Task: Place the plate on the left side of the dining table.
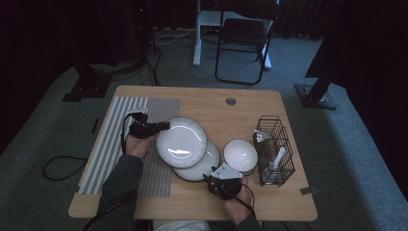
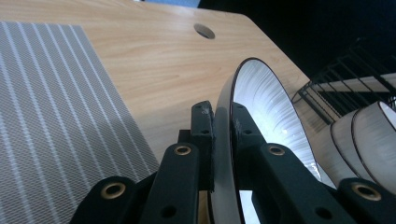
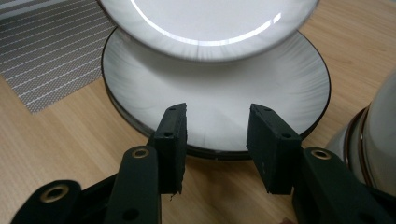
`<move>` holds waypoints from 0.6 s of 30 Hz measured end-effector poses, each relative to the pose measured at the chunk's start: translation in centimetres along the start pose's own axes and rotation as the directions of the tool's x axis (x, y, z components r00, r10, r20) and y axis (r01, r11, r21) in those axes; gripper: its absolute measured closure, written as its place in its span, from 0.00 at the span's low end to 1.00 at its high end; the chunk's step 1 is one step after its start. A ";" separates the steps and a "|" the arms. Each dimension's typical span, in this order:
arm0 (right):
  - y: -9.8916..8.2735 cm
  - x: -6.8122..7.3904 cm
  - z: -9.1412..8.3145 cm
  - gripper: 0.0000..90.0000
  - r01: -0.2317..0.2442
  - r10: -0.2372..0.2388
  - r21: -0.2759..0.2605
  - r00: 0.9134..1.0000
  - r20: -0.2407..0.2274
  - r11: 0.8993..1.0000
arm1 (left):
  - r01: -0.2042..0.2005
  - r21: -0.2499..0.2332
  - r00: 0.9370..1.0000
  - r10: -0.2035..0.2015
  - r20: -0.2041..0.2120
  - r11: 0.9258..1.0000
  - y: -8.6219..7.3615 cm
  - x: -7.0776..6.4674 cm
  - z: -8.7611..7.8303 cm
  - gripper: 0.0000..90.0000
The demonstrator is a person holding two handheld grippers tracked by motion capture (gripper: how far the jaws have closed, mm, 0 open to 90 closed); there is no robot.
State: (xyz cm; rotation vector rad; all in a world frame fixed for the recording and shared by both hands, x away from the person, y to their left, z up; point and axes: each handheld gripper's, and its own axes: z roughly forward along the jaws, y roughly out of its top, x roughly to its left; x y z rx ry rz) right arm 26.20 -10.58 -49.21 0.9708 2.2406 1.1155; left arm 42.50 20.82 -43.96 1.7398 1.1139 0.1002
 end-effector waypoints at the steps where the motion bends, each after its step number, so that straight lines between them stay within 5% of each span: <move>1: -0.1 0.0 -0.1 0.63 0.001 -0.001 0.001 1.000 -0.002 1.000 | 0.000 -0.009 1.000 0.000 -0.009 1.000 0.1 0.2 -0.4 0.93; 18: -1.0 0.0 -0.4 0.58 -0.012 0.012 0.006 1.000 -0.024 1.000 | 0.066 -0.115 0.992 -0.077 -0.095 0.991 0.4 3.3 -5.3 0.93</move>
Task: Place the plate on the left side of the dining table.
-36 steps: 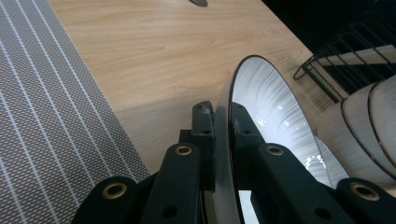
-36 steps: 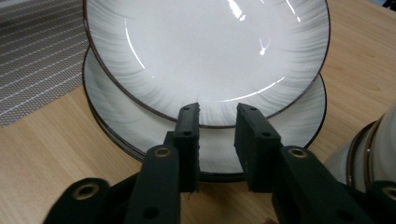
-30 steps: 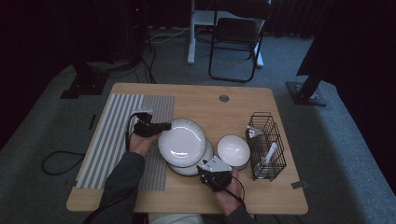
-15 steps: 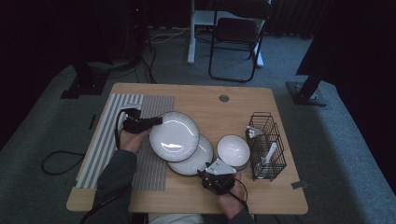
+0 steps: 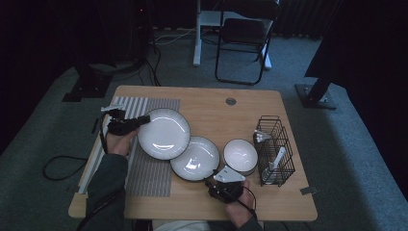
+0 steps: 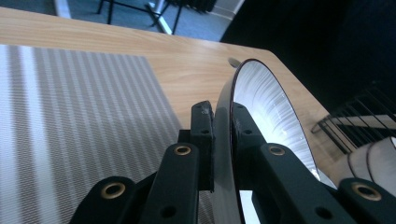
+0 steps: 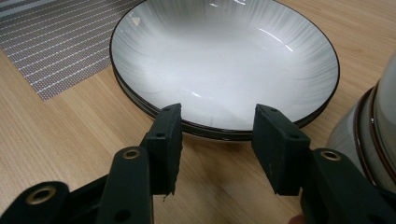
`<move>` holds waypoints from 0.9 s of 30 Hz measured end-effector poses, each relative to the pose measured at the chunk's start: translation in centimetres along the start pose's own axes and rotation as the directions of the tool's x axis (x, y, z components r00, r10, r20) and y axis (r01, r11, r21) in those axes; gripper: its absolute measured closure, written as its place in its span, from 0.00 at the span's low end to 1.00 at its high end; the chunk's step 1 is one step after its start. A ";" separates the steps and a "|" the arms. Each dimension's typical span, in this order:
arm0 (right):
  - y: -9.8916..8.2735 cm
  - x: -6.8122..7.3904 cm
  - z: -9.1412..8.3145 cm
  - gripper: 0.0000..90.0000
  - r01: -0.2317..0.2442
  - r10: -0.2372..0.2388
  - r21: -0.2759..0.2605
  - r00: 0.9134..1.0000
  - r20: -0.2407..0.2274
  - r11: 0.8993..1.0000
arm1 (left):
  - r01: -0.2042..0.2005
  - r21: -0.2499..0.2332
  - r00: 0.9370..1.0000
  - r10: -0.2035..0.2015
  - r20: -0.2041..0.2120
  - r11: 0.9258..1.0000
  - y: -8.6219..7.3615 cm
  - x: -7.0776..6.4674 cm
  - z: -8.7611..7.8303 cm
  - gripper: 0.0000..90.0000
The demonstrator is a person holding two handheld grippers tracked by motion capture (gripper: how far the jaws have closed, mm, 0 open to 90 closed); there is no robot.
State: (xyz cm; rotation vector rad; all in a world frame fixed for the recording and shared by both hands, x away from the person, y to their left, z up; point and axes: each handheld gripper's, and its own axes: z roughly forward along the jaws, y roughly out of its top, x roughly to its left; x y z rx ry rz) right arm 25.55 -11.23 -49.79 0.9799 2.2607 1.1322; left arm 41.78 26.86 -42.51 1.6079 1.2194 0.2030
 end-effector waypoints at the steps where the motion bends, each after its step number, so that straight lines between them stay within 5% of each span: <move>1: 0.0 0.0 0.0 0.58 -0.001 0.001 0.000 1.000 0.000 1.000 | 0.003 -0.004 1.000 -0.003 -0.009 1.000 0.0 0.2 -0.2 0.93; 12: -0.1 0.0 -0.1 0.57 -0.001 0.001 -0.001 1.000 -0.001 1.000 | 0.054 -0.041 0.995 -0.058 -0.086 0.998 -0.5 3.0 -2.3 0.93; 27: -0.2 0.1 0.1 0.57 -0.002 0.002 0.004 1.000 -0.004 1.000 | 0.120 -0.048 0.973 -0.127 -0.192 0.992 -2.2 6.7 -4.3 0.93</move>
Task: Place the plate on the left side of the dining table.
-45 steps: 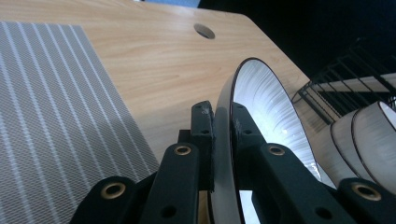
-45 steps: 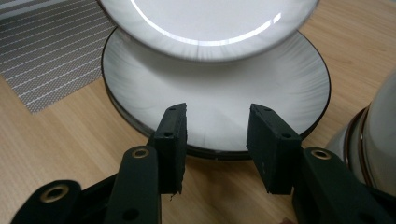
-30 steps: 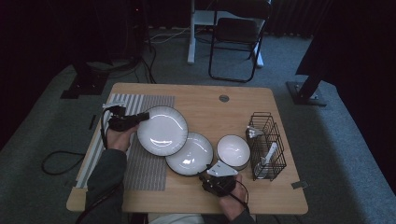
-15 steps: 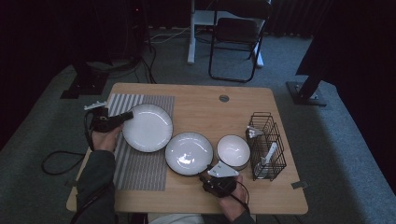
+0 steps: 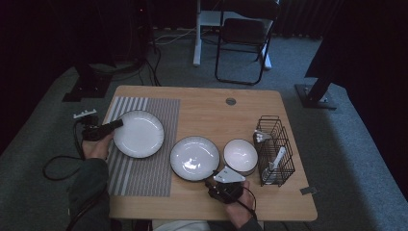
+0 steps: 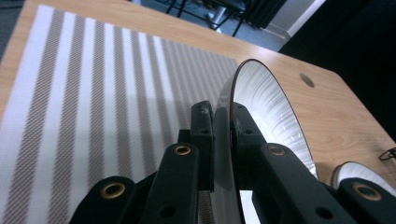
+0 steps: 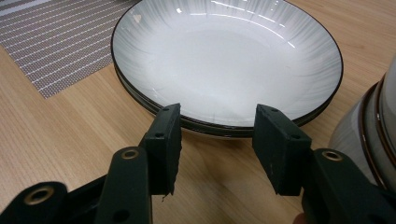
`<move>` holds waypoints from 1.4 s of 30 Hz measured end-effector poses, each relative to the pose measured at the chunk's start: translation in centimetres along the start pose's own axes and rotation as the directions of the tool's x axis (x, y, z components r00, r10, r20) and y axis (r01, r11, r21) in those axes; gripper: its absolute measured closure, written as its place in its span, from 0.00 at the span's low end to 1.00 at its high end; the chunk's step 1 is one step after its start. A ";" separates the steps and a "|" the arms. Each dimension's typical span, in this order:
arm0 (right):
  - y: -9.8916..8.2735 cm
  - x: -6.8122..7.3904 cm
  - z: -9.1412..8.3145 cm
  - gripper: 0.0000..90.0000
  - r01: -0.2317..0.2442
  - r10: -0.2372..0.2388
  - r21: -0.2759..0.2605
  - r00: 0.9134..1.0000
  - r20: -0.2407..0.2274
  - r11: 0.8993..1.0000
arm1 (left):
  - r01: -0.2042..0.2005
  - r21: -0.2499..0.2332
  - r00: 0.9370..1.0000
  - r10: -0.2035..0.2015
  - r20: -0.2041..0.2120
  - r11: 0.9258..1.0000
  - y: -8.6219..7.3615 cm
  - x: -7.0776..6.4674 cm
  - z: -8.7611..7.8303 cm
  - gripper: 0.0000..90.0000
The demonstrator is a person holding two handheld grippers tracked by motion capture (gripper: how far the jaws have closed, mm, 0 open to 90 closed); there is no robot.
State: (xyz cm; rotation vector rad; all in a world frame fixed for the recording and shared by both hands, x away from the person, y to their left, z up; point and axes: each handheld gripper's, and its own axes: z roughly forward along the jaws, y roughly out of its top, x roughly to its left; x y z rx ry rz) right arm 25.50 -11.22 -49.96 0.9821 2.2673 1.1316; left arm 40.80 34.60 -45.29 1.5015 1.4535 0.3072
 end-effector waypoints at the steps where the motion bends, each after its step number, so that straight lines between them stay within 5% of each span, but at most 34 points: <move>1: 0.0 0.0 0.0 0.57 0.000 0.000 0.000 1.000 -0.001 1.000 | 0.005 0.001 1.000 -0.005 -0.003 1.000 -0.1 0.2 0.0 0.93; 14: -0.2 0.0 0.1 0.57 0.000 0.000 0.006 1.000 0.003 1.000 | 0.065 0.016 0.998 -0.064 -0.019 0.998 -1.1 2.1 0.3 0.93; 37: -0.3 0.1 0.3 0.57 0.005 -0.005 0.014 1.000 0.009 1.000 | 0.098 0.043 0.995 -0.098 -0.013 0.994 -1.7 2.6 1.4 0.92; 42: -0.3 0.1 0.3 0.57 0.004 -0.005 0.014 1.000 0.009 1.000 | 0.048 0.064 0.998 -0.045 -0.040 0.997 -1.8 2.8 1.6 0.94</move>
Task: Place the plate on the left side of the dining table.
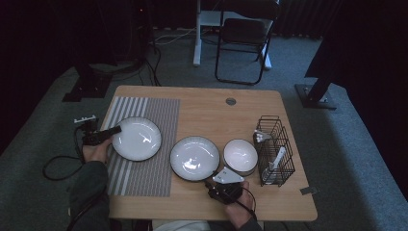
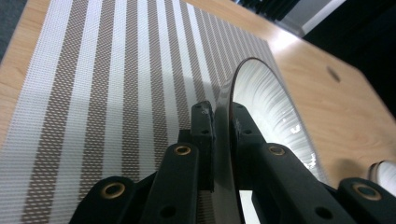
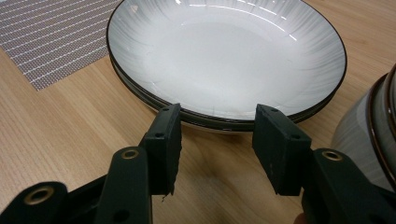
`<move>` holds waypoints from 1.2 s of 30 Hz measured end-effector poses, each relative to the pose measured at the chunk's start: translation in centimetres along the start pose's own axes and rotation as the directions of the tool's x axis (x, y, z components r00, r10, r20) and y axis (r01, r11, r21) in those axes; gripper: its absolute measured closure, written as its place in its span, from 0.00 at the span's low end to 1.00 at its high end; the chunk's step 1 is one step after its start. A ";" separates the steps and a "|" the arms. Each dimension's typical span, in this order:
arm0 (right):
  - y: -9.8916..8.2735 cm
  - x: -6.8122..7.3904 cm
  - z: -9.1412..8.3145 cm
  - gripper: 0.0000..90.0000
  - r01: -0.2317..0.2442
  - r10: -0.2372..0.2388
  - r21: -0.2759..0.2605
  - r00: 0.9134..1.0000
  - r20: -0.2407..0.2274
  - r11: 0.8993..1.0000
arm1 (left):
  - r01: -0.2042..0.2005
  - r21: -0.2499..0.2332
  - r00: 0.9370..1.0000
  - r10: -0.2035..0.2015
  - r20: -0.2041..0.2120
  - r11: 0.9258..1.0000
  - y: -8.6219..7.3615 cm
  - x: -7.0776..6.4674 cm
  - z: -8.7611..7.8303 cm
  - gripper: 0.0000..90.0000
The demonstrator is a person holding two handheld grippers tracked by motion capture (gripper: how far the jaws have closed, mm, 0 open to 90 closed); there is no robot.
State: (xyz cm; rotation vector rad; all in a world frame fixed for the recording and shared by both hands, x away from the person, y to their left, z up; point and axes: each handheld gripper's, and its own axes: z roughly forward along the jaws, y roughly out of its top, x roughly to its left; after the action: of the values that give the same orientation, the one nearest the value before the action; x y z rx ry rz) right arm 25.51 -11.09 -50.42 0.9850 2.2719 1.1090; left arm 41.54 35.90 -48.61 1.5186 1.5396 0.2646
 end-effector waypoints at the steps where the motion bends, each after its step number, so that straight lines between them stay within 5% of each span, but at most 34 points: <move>1: 0.0 0.0 0.0 0.57 0.001 -0.001 0.000 1.000 0.000 1.000 | -0.004 0.005 1.000 0.004 -0.003 1.000 0.0 0.0 0.0 0.94; 11: 0.0 0.1 0.0 0.56 0.005 -0.005 0.002 1.000 -0.001 1.000 | -0.076 0.087 0.992 0.084 -0.092 0.993 -0.2 0.2 0.7 0.89; 20: 0.0 0.1 -0.1 0.56 0.009 -0.009 0.001 1.000 -0.001 1.000 | -0.149 0.168 0.967 0.179 -0.184 0.975 -0.3 -0.1 1.3 0.83; 26: 0.0 0.1 -0.3 0.56 0.005 -0.005 -0.006 1.000 -0.004 1.000 | -0.146 0.126 0.967 0.168 -0.189 0.981 -0.2 -0.2 0.8 0.73; 36: -0.7 -0.1 -0.9 0.56 0.007 -0.007 0.004 1.000 -0.002 1.000 | -0.237 0.090 0.952 0.249 -0.176 0.967 0.6 -2.3 -0.4 0.68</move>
State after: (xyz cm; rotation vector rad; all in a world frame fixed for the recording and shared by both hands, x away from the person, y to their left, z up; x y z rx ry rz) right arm 24.71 -11.92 -50.49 0.9764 2.2781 1.1037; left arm 41.16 34.20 -46.94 1.7819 1.5161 0.5140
